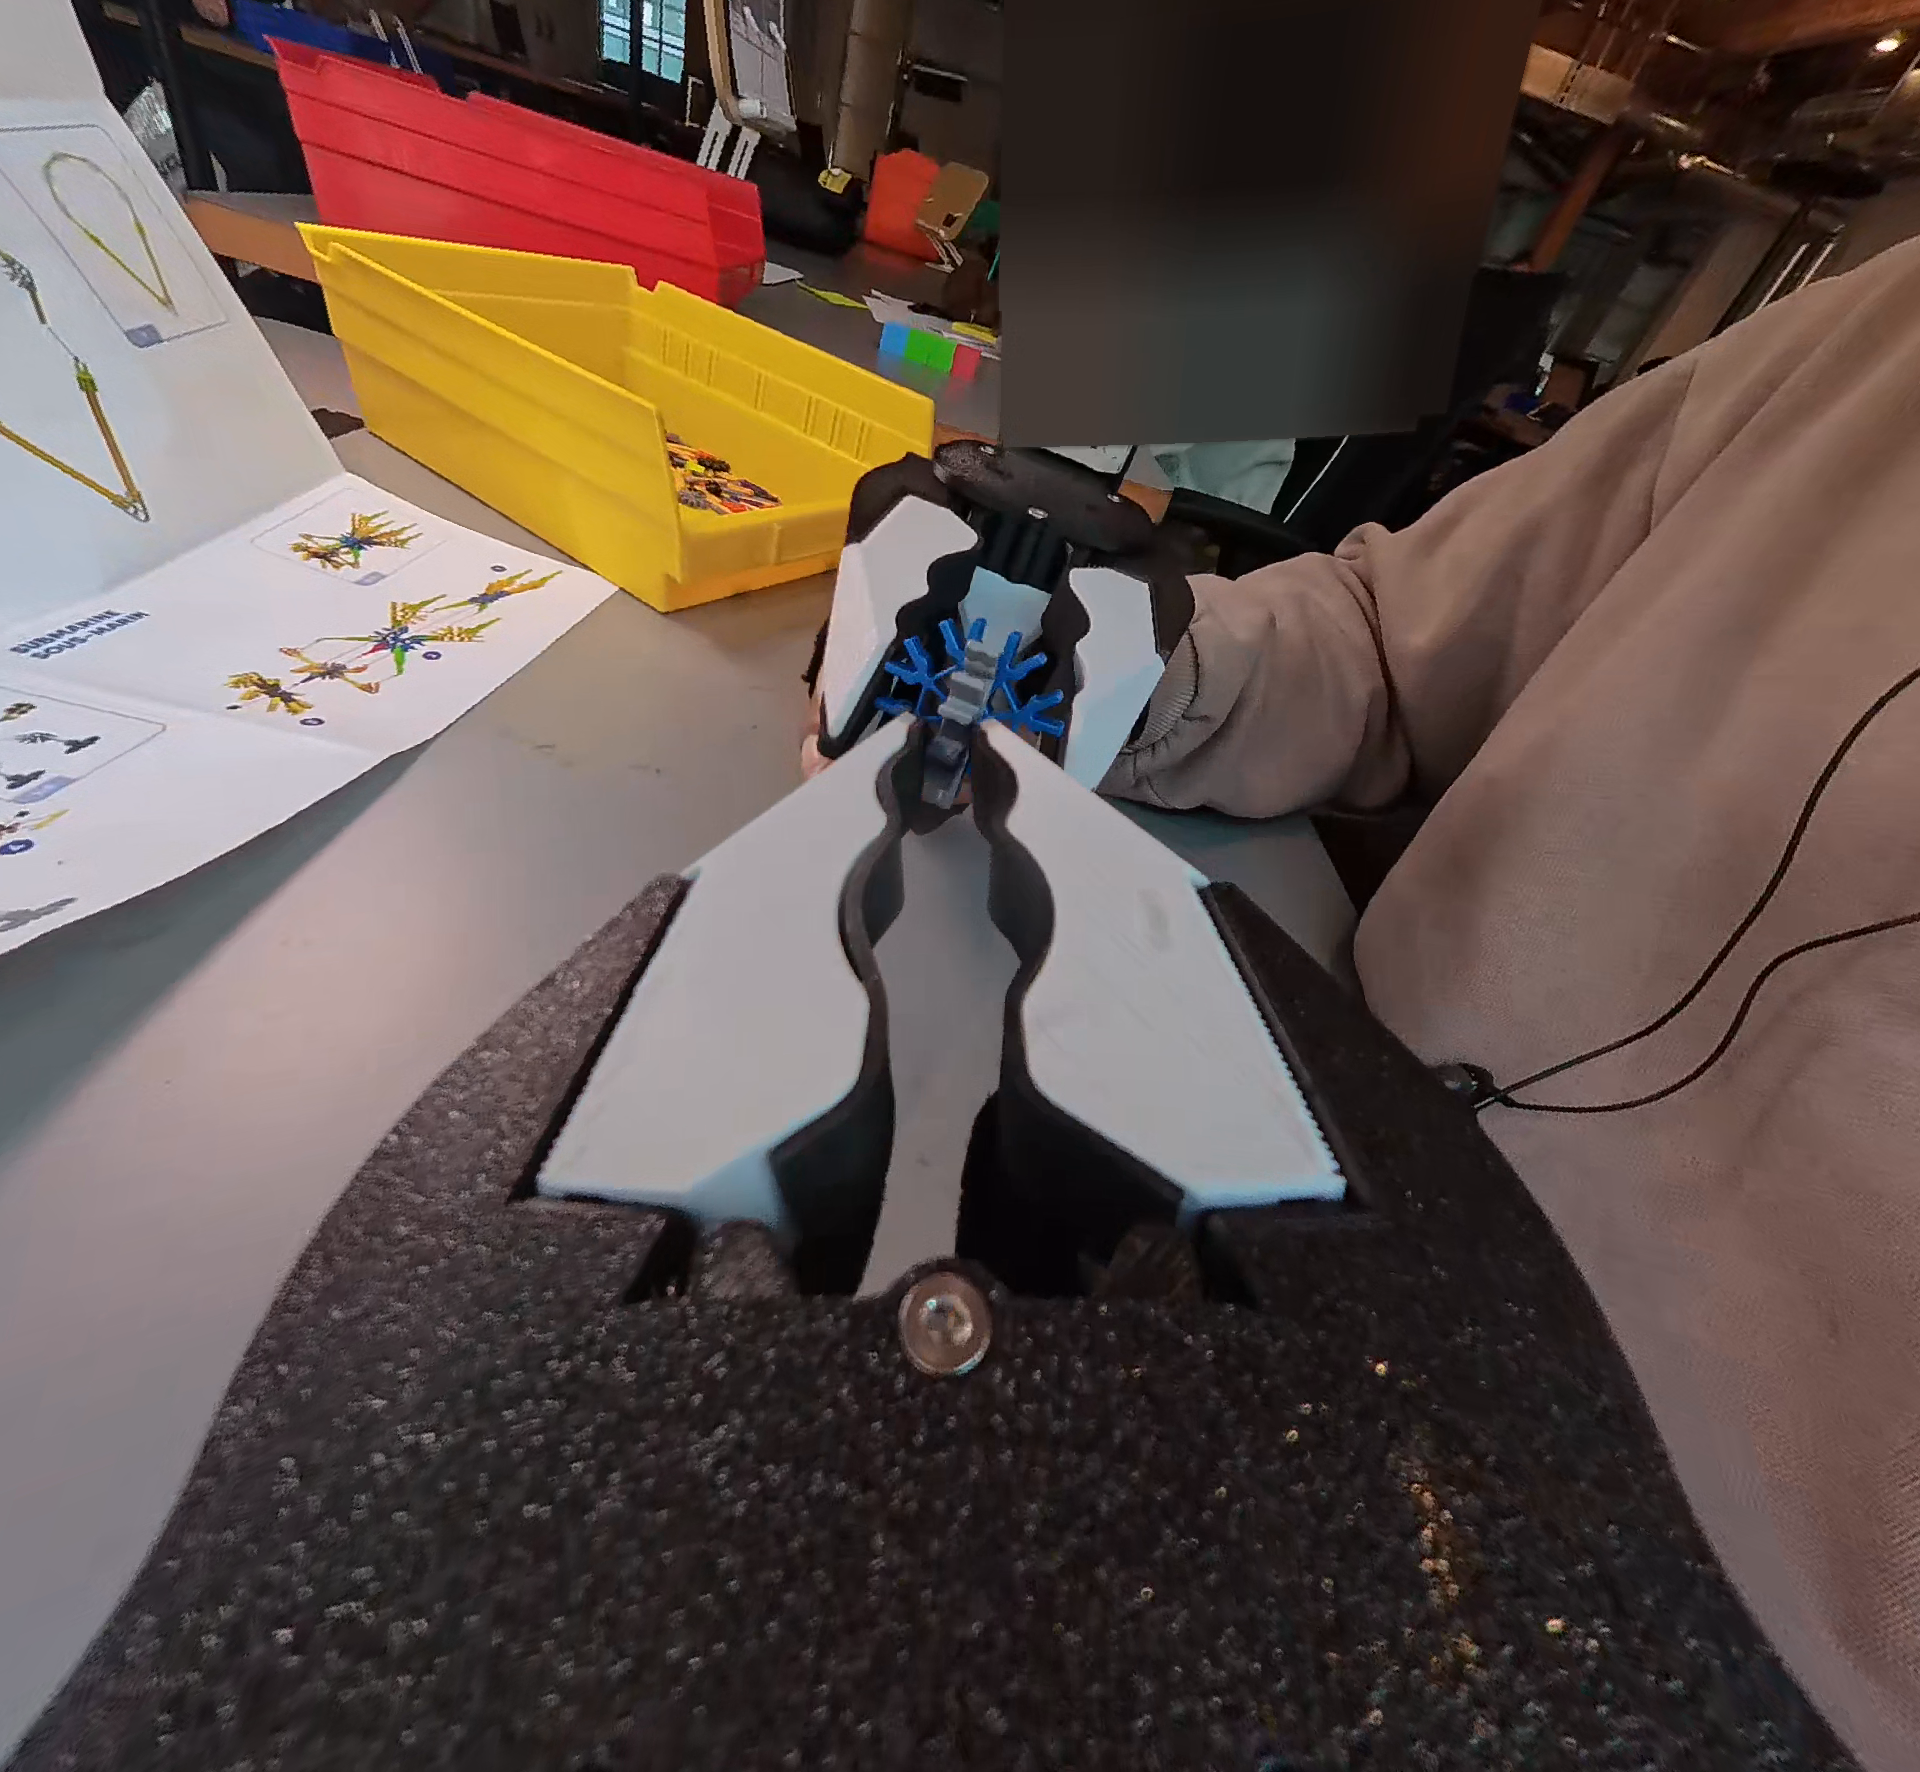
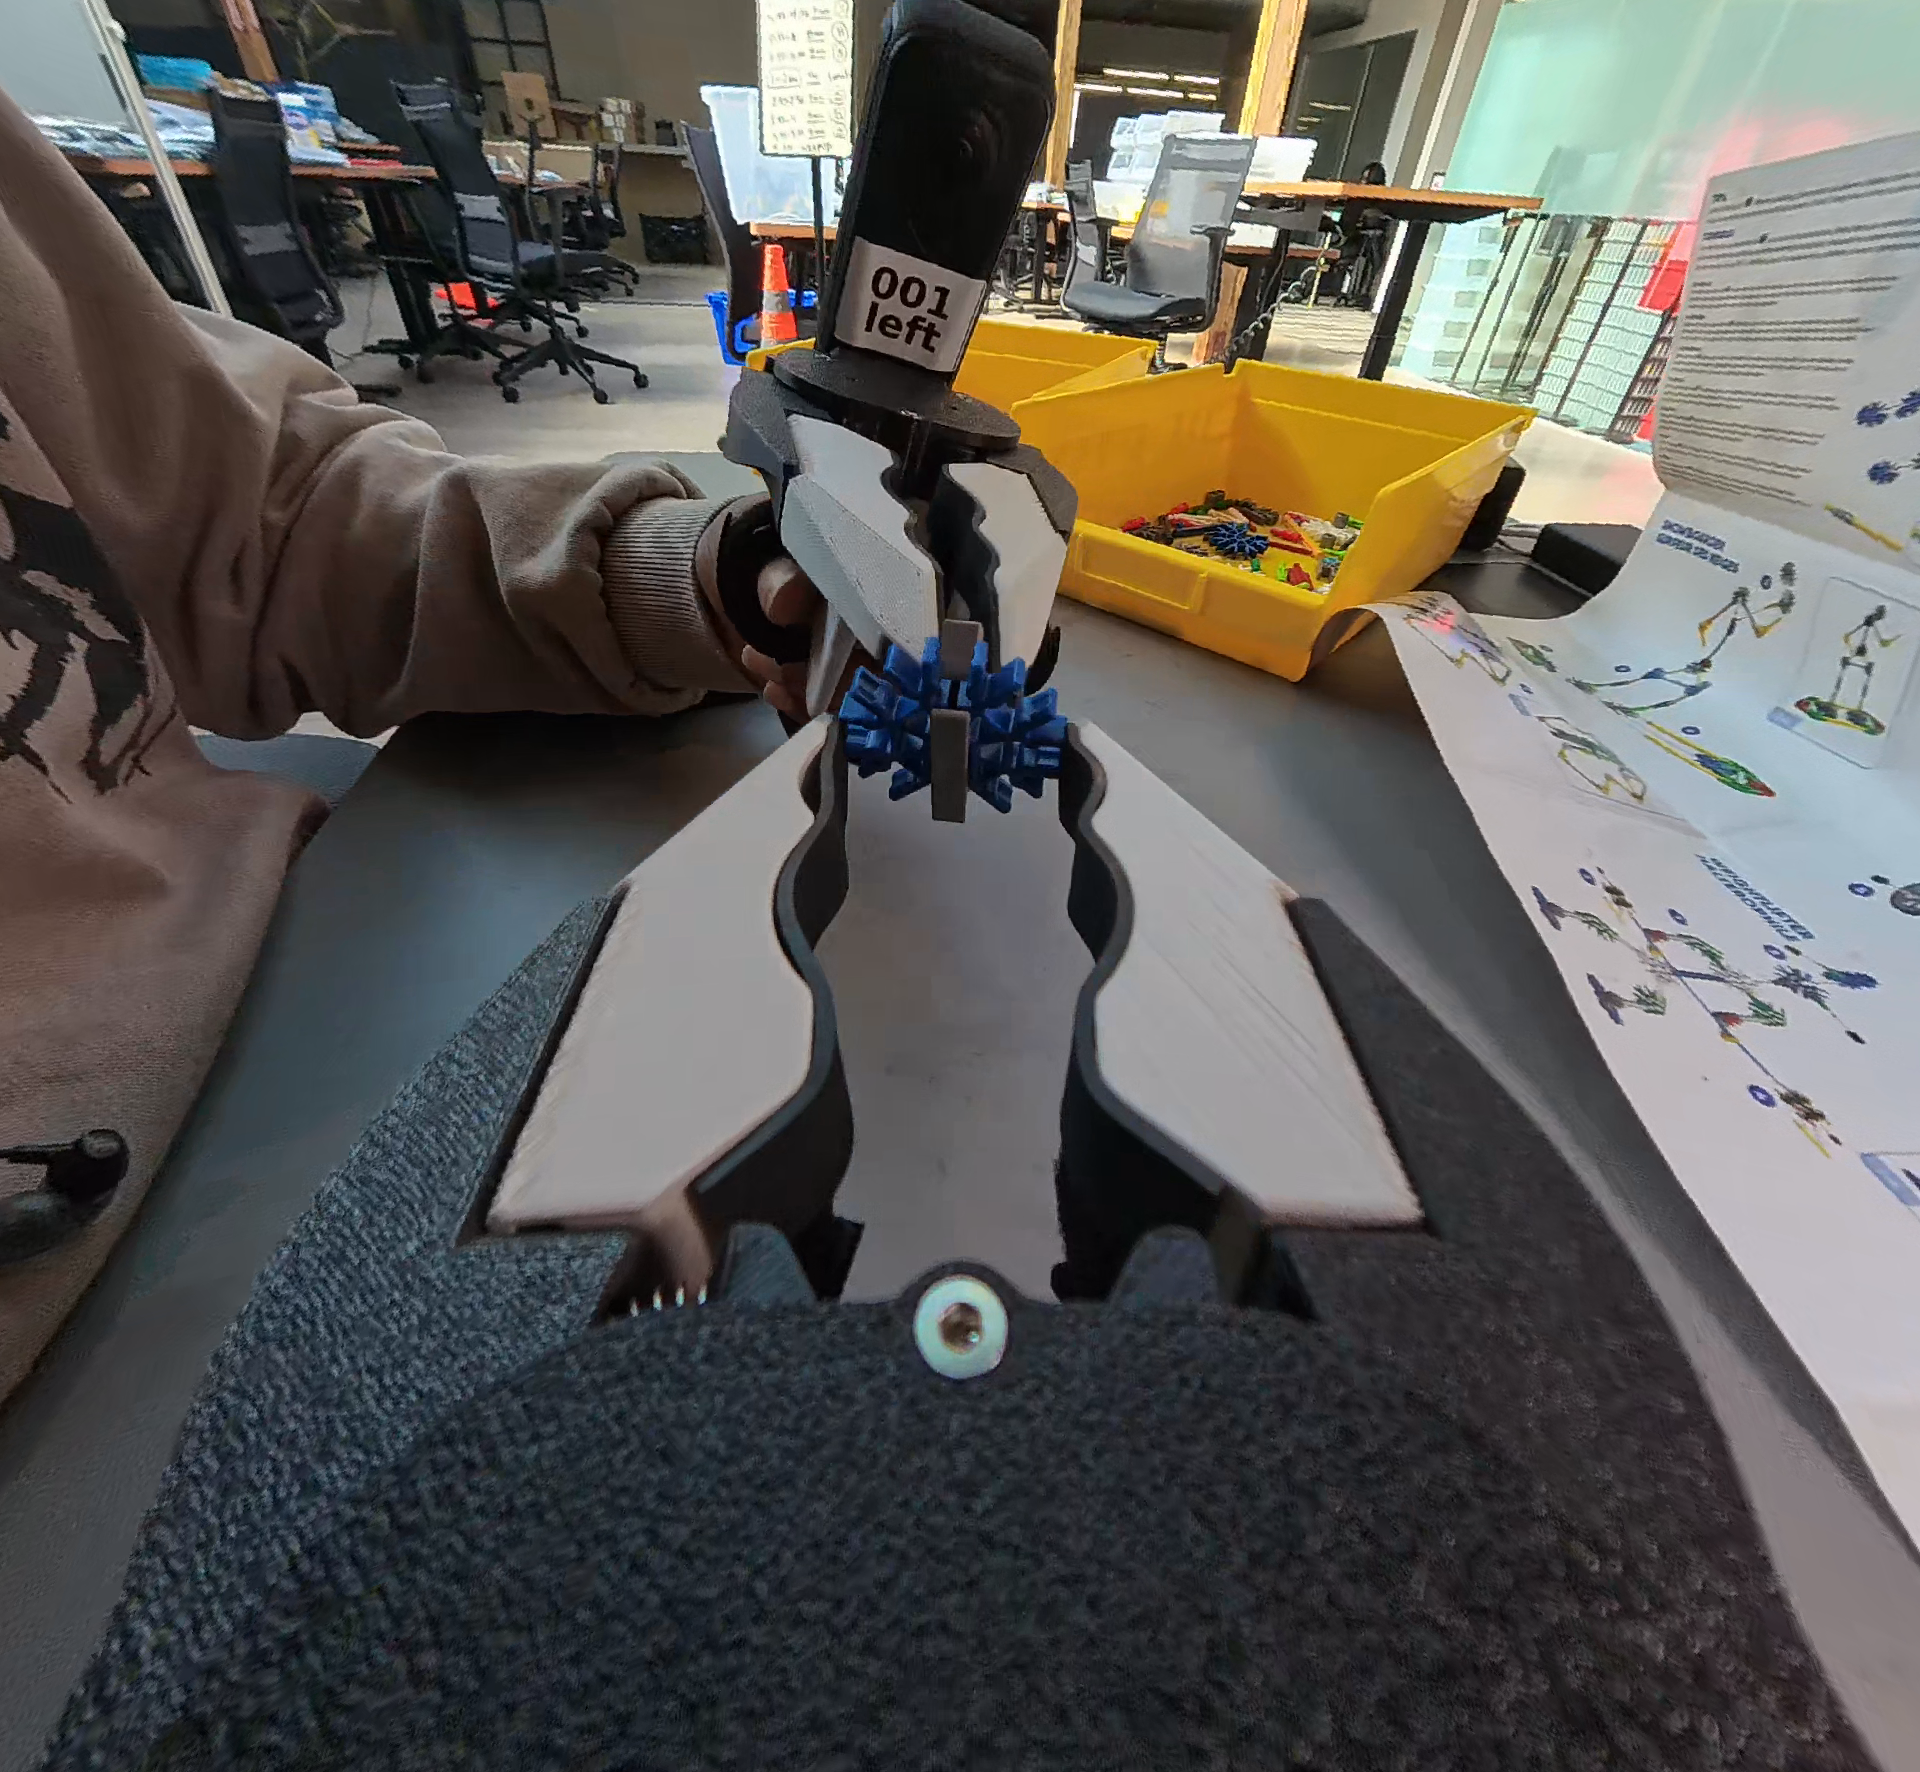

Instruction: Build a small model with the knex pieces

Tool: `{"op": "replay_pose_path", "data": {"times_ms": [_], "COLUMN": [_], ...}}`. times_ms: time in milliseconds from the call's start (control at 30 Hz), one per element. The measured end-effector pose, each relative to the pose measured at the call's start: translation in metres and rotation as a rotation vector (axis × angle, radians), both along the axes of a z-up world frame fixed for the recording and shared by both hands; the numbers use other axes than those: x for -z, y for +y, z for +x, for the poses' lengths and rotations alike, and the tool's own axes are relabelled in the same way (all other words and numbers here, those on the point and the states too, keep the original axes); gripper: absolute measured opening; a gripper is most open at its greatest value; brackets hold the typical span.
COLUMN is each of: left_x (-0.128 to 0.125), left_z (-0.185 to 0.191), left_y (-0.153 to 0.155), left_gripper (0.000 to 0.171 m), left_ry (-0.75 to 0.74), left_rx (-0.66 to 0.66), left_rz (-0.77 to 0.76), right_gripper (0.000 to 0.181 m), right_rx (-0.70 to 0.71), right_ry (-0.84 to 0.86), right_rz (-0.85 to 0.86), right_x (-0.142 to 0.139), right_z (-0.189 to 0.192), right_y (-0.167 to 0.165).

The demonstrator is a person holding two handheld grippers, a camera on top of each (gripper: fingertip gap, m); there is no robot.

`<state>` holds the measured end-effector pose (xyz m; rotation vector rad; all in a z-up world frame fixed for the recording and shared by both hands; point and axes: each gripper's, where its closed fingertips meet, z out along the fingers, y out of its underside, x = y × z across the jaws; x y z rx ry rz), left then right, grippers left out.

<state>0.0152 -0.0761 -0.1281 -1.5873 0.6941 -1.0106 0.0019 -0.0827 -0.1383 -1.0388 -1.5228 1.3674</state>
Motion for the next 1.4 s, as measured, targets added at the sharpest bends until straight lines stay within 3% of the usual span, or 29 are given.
{"op": "replay_pose_path", "data": {"times_ms": [433,600,800,1000,1033,1067,1100,1133,1167,1233,1400], "left_x": [0.015,0.018,0.019,0.021,0.027,0.07,0.107,0.107,0.08,0.053,0.057], "left_z": [-0.007,0.0,0.001,0.003,0.004,0.001,0.004,0.017,0.025,0.015,-0.008], "left_y": [0.01,0.003,0.001,-0.002,-0.002,-0.001,-0.008,-0.018,-0.016,0.0,0.01], "left_gripper": [0.006,0.014,0.006,0.005,0.004,0.005,0.005,0.005,0.005,0.005,0.006], "left_ry": [-0.017,-0.005,0.029,0.043,0.073,0.31,0.457,0.429,0.308,0.165,0.112], "left_rx": [-0.025,0.031,0.04,0.059,0.06,0.03,0.052,0.106,0.108,0.049,-0.024], "left_rz": [-0.144,-0.145,-0.139,-0.173,-0.193,-0.22,-0.254,-0.277,-0.21,-0.216,-0.272], "right_gripper": [0.039,0.038,0.038,0.036,0.037,0.036,0.035,0.036,0.037,0.037,0.038], "right_rx": [-0.014,-0.056,-0.07,-0.103,-0.088,-0.103,-0.088,-0.006,0.048,0.093,0.142], "right_ry": [-0.145,-0.117,-0.115,-0.069,0.014,0.174,0.272,0.289,0.279,0.278,0.144], "right_rz": [-0.218,-0.258,-0.253,-0.356,-0.413,-0.587,-0.637,-0.499,-0.391,-0.385,-0.377], "right_x": [0.014,0.004,0.005,0.0,-0.015,-0.052,-0.078,-0.086,-0.088,-0.088,-0.054], "right_z": [-0.002,0.001,0.002,0.002,0.004,0.016,0.03,0.037,0.043,0.054,0.044], "right_y": [0.01,0.006,0.003,0.003,0.011,0.03,0.049,0.059,0.063,0.07,0.084]}}
